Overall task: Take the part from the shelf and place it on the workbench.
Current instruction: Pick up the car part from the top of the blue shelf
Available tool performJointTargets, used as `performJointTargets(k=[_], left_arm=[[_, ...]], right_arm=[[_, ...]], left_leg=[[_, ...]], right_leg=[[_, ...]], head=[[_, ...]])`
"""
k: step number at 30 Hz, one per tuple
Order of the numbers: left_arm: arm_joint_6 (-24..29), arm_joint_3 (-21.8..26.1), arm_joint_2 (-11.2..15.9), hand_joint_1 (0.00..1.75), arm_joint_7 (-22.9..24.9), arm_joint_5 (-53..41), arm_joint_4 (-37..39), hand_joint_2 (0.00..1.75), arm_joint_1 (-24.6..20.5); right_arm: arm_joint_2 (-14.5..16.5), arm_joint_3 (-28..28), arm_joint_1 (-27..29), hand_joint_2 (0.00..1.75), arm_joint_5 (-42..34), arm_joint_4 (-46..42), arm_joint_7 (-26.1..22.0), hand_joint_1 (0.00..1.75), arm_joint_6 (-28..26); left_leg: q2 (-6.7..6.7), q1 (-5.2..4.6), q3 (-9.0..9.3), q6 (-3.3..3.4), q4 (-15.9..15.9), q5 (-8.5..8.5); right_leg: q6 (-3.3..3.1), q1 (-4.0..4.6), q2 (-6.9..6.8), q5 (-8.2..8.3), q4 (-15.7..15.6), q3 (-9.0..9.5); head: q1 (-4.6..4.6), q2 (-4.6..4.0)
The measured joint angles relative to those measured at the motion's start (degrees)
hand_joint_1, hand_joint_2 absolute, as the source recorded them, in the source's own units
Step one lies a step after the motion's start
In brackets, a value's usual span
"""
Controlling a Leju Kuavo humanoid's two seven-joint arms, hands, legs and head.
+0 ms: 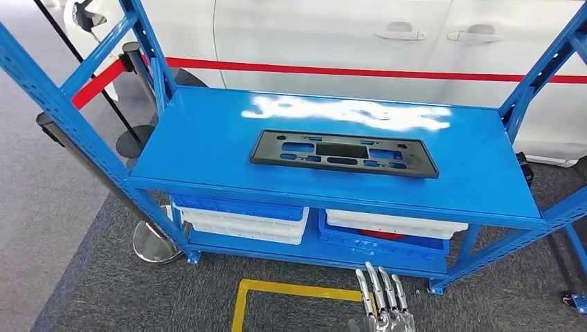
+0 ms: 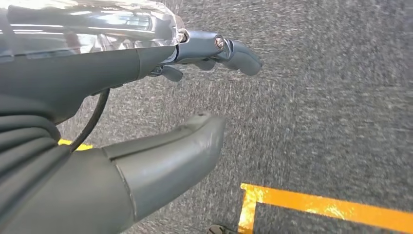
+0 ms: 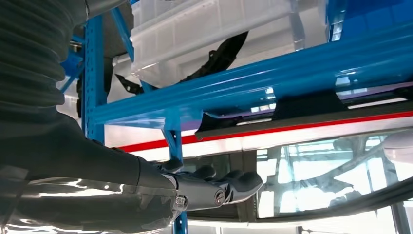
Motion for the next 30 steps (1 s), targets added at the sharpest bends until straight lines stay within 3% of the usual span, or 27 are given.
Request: performJointTargets(k=[2,4,7,8,9,10,12,13,16,19,23,26,30], left_arm=[[0.0,0.0,0.0,0.0,-0.1,-0.1,0.0,0.0,-0.1],[0.0,0.0,0.0,0.0,-0.1,-0.2,0.0,0.0,-0.1],[0.0,0.0,0.0,0.0,-0.1,-0.2,0.1,0.0,-0.1],[0.0,0.0,0.0,0.0,-0.1,-0.2,0.1,0.0,0.0],[0.0,0.0,0.0,0.0,-0.1,-0.2,0.1,0.0,0.0],[0.0,0.0,0.0,0.0,-0.1,-0.2,0.1,0.0,0.1],[0.0,0.0,0.1,0.0,-0.1,-0.2,0.1,0.0,0.1],[0.0,0.0,0.1,0.0,-0.1,-0.2,0.1,0.0,0.0],[0.1,0.0,0.2,0.0,0.0,-0.2,0.1,0.0,0.0],[0.0,0.0,0.2,0.0,0.0,-0.2,0.1,0.0,0.1],[-0.1,0.0,0.2,0.0,-0.1,-0.2,0.2,1.75,0.0],[-0.1,0.0,0.2,0.0,0.0,-0.2,0.2,1.75,-0.1],[-0.1,0.0,0.2,0.0,0.0,-0.2,0.2,1.75,-0.1]], right_arm=[[0.0,0.3,-0.2,1.75,0.0,0.3,0.4,0.0,0.0],[0.0,0.7,-0.5,1.75,0.0,0.4,0.9,0.0,-0.1],[0.0,1.3,-0.9,1.75,0.0,0.8,1.2,0.0,-0.1],[0.0,1.4,-0.9,1.75,0.0,0.9,1.2,0.0,-0.1],[0.0,1.5,-0.9,1.75,0.0,1.0,1.3,0.0,-0.1],[0.0,1.5,-1.0,1.75,0.0,1.1,1.3,0.0,-0.1],[0.0,1.6,-1.1,1.75,0.0,1.1,1.3,0.0,-0.1],[0.0,1.6,-1.1,1.75,0.0,1.2,1.3,0.0,-0.1],[0.0,1.8,-1.3,1.75,0.0,1.2,1.5,0.0,-0.1],[-0.2,1.9,-1.4,1.75,0.0,1.2,1.8,0.0,-0.1],[-0.4,1.9,-1.6,1.75,-0.1,1.3,2.0,0.0,-0.1],[-0.5,2.0,-1.6,1.75,-0.3,1.3,2.1,0.0,-0.1],[-0.5,2.0,-1.6,1.75,-0.7,1.6,2.2,0.0,-0.1]], left_leg=[[0.05,0.24,0.25,-0.72,0.1,-0.35],[0.18,0.47,-0.81,-1.3,3.0,-2.15],[0.26,0.52,-6.74,-1.67,14.0,-6.59],[0.26,0.52,-8.34,-1.65,16.3,-6.77],[0.26,0.51,-8.97,-1.54,16.6,-5.77],[0.26,0.5,-8.48,-1.33,14.6,-3.69],[0.26,0.31,-5.61,-0.63,7.1,0.95],[0.26,0.12,-4.32,-0.27,4.1,2.14],[0.26,-0.26,-3.29,0.27,1.4,2.29],[0.18,-0.2,-3.19,0.24,0.8,2.52],[0.2,-0.42,-3.12,0.68,0.9,2.24],[0.2,-0.53,-3.06,0.9,0.9,2.15],[0.21,-0.61,-3.05,1.02,0.9,2.17]], right_leg=[[-0.88,0.09,0.09,-0.07,-0.1,0.15],[-1.76,0.04,-0.01,-0.16,-0.5,0.6],[-2.49,0.31,-0.22,-0.58,-0.6,1.13],[-2.59,0.43,-0.22,-0.77,-0.6,1.33],[-2.63,0.53,-0.19,-1.0,-0.6,1.61],[-2.6,0.62,-0.14,-1.27,-0.6,2.0],[-2.39,0.79,-0.09,-1.91,-0.6,2.87],[-2.15,0.9,-0.06,-2.2,-0.5,3.12],[-1.36,1.03,-0.09,-2.54,-0.6,3.18],[-1.96,1.1,-0.2,-2.45,-1.0,3.42],[-2.14,0.95,-0.19,-2.43,-1.6,3.78],[-1.95,0.84,-0.19,-2.35,-1.9,3.9],[-1.03,0.73,-0.19,-2.23,-2.0,3.95]], head=[[-0.17,0.0],[-0.39,0.0],[-0.72,0.0],[-0.75,0.0],[-0.76,0.0],[-0.78,0.0],[-0.78,0.0],[-0.79,0.0],[-0.84,0.0],[-0.68,0.0],[-0.61,0.0],[-0.62,0.0],[-0.62,0.0]])
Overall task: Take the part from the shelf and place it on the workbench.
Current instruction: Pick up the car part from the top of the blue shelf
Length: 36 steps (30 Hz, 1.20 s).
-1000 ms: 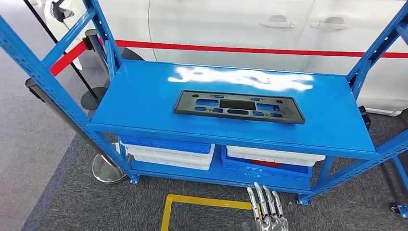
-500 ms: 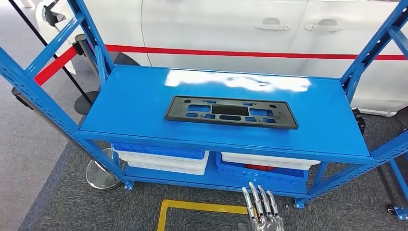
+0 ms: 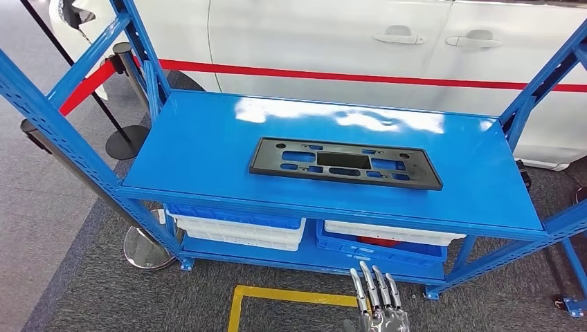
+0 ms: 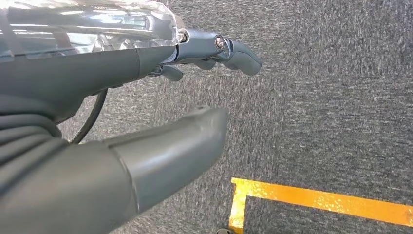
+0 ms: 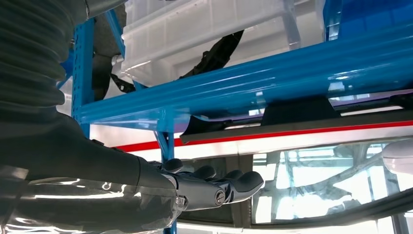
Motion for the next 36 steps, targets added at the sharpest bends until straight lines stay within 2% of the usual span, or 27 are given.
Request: performJointTargets(k=[4,24,28,31,36], left_arm=[[0.0,0.0,0.0,0.0,0.0,0.0,0.0,1.75,0.0],[0.0,0.0,0.0,0.0,0.0,-0.1,0.0,1.75,0.0],[-0.3,0.0,0.0,0.0,0.1,-1.0,0.0,0.0,0.0],[-0.9,-0.2,0.1,0.0,0.1,-1.6,0.0,0.0,0.0],[-1.8,-0.7,0.3,0.0,0.0,-2.8,0.0,0.0,0.0]], right_arm=[[0.0,0.0,0.0,1.75,-0.1,0.2,0.1,0.0,0.0],[-0.3,0.0,-0.5,1.75,0.6,0.7,0.4,0.0,0.0],[-2.3,-1.8,-2.8,1.75,0.8,0.8,-0.2,0.0,1.2],[-3.6,-4.7,-4.6,1.75,0.8,0.9,-0.9,0.0,3.1],[-3.8,-8.9,-8.2,1.75,0.8,2.2,-2.6,0.0,6.8]], left_leg=[[0.0,0.0,0.04,0.03,0.0,0.02],[0.02,0.08,0.15,0.01,0.0,0.03],[0.04,0.06,0.19,0.03,0.0,0.05],[0.05,0.04,0.21,0.07,0.0,0.08],[0.05,0.03,0.23,0.06,0.0,0.09]], right_leg=[[0.25,0.01,-0.01,0.04,0.0,0.01],[0.36,0.08,0.0,-0.04,0.2,0.04],[0.38,0.06,0.02,-0.02,0.2,0.08],[0.39,0.04,0.01,0.0,0.2,0.11],[0.43,0.05,0.02,0.03,0.2,0.14]], head=[[-0.01,0.0],[-0.02,0.0],[-0.02,0.0],[0.01,0.0],[-0.03,0.0]])
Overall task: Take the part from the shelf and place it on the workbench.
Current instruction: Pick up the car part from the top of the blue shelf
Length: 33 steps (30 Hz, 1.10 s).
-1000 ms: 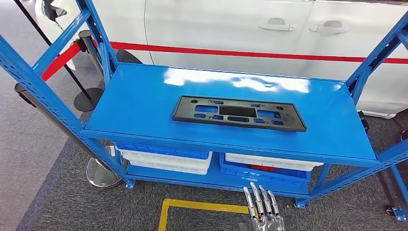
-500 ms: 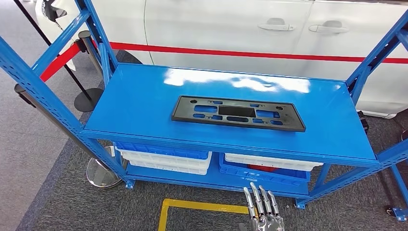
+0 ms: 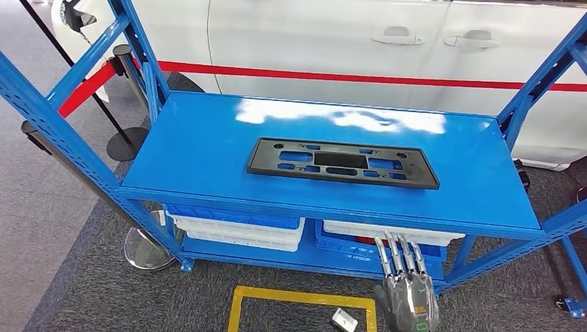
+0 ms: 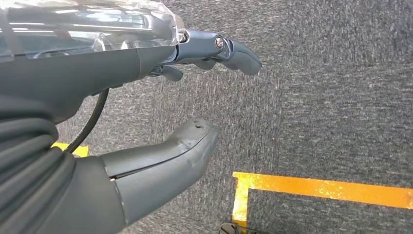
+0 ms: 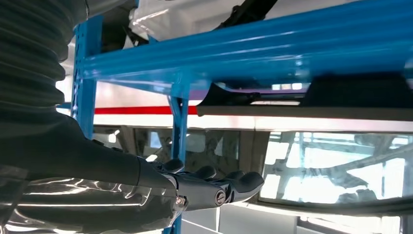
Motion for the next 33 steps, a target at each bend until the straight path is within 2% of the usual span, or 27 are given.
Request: performJointTargets(k=[5,12,21,23,27,33], left_arm=[[-0.5,-1.2,0.3,0.0,-0.6,-1.3,0.0,0.0,-0.1],[-1.0,-2.3,0.7,0.0,-0.9,-2.3,0.0,0.0,-0.2],[-1.0,-3.0,1.0,0.0,-1.0,-1.9,0.0,0.0,-0.2],[0.0,-2.3,1.0,0.0,-0.6,3.1,0.0,0.0,-0.4],[2.0,2.4,1.0,0.0,0.9,21.0,0.0,0.0,-0.9],[2.0,4.9,1.3,0.0,1.3,22.1,0.0,0.0,-1.1]], right_arm=[[-0.8,-2.0,-7.8,1.75,0.0,4.4,1.5,0.0,5.5],[-1.3,-2.1,-16.2,1.75,0.0,9.7,1.0,0.0,10.4],[-1.3,-1.9,-21.7,1.75,0.0,13.7,0.5,0.0,11.6],[-1.2,-1.4,-22.4,1.75,0.0,14.3,1.5,0.0,11.6],[-1.0,2.1,-23.8,1.75,0.0,15.3,4.1,0.0,12.4],[0.1,9.7,-27.3,1.75,0.0,16.7,6.0,0.0,14.3]], left_leg=[[0.04,0.01,0.08,-0.02,0.0,0.03],[0.03,0.01,0.07,-0.02,0.0,0.04],[0.0,0.01,0.02,-0.01,0.0,0.04],[-0.01,0.01,0.02,-0.01,0.0,0.03],[0.0,0.02,0.0,-0.02,0.0,0.04],[-0.03,0.03,0.0,-0.03,0.0,0.06]], right_leg=[[0.0,0.01,0.02,0.01,0.0,0.01],[0.01,0.01,0.02,0.01,0.1,0.05],[0.01,0.01,-0.01,0.0,0.1,0.04],[0.01,0.02,-0.02,0.0,0.1,0.04],[0.01,0.03,0.0,0.0,0.1,0.02],[0.01,0.03,-0.07,0.0,0.1,0.01]], head=[[0.01,0.0],[0.01,0.0],[0.0,0.0],[0.01,0.0],[0.01,0.0],[0.01,0.0]])
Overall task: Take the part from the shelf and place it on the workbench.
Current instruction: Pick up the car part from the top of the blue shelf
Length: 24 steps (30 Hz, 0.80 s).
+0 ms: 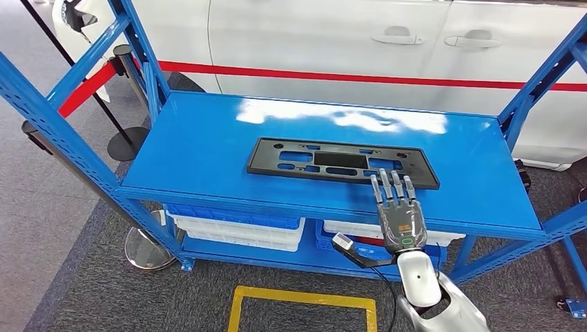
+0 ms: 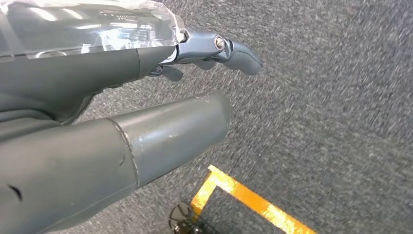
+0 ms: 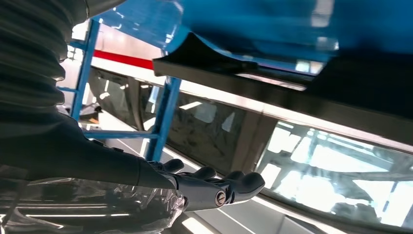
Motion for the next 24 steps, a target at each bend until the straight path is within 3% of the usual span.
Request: performJointTargets(k=[6,11,15,24], left_arm=[[0.2,0.4,-0.2,0.0,-0.4,-0.4,0.0,0.0,-0.4],[8.5,0.4,-5.0,0.0,-3.4,0.1,0.2,0.0,-1.6],[9.0,0.5,-7.4,0.0,-3.4,0.8,0.9,0.0,-2.0],[7.8,0.5,-7.8,0.0,-3.0,0.2,1.1,0.0,-2.1]], right_arm=[[4.0,6.4,-4.5,1.75,0.0,2.9,-0.1,0.0,2.3],[7.6,10.0,-5.9,1.75,0.0,5.4,2.1,0.0,1.9],[8.2,10.9,-5.7,1.75,0.0,6.6,2.2,0.0,1.0],[8.5,11.9,-5.2,1.75,0.0,8.1,2.0,0.0,0.7]], left_leg=[[0.05,0.02,0.02,-0.02,0.0,0.01],[-0.05,-0.03,-0.01,0.02,0.0,0.05],[-0.03,-0.04,-0.05,0.02,0.0,0.05],[-0.01,-0.02,-0.03,0.02,0.1,0.04]], right_leg=[[0.0,0.01,0.09,0.01,0.0,-0.04],[0.0,-0.05,-0.05,0.0,0.0,-0.02],[0.0,-0.06,0.0,0.01,0.0,-0.02],[0.01,-0.02,0.0,0.01,0.0,-0.04]], head=[[0.01,0.0],[-0.02,0.0],[0.08,0.0],[0.08,0.0]])
